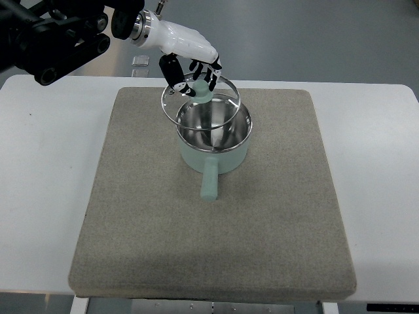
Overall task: Place lid left of pot with left hand
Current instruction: 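Lift the glass lid off the pot and carry it beside the pot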
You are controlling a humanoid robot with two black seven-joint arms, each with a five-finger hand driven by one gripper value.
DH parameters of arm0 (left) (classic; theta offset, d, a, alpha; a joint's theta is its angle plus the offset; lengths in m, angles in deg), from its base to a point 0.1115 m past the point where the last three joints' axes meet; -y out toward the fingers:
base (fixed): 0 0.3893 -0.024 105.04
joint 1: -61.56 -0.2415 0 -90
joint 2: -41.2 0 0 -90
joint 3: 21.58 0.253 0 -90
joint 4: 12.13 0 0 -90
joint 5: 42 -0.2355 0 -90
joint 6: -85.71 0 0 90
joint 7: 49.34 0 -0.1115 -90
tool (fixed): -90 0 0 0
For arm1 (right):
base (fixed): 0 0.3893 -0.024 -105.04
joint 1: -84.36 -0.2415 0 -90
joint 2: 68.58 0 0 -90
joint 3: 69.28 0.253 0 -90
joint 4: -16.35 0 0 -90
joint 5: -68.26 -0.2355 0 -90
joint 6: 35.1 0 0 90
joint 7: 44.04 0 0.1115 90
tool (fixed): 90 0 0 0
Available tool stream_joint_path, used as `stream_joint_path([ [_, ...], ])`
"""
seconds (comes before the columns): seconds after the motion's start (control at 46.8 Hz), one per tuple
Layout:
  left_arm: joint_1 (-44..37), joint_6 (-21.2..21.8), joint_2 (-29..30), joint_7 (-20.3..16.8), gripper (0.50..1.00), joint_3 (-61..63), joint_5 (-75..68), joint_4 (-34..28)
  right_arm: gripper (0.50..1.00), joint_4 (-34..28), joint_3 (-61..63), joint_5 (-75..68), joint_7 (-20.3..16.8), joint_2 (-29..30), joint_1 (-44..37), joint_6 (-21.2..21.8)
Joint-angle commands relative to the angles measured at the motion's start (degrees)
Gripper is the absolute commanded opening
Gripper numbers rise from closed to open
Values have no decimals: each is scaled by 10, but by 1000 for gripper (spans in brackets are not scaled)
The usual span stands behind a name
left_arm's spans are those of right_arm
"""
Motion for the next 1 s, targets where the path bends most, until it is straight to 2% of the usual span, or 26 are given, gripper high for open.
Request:
stream_joint_path([
  [0.0,0,-1,22,0,500,3,-2,2,921,0,0,0,0,0,0,0],
  [0.598,-16,-4,121,-1,500,44,-5,38,921,0,0,0,0,0,0,0],
  [0.982,-60,4,137,0,500,48,-5,38,921,0,0,0,0,0,0,0],
])
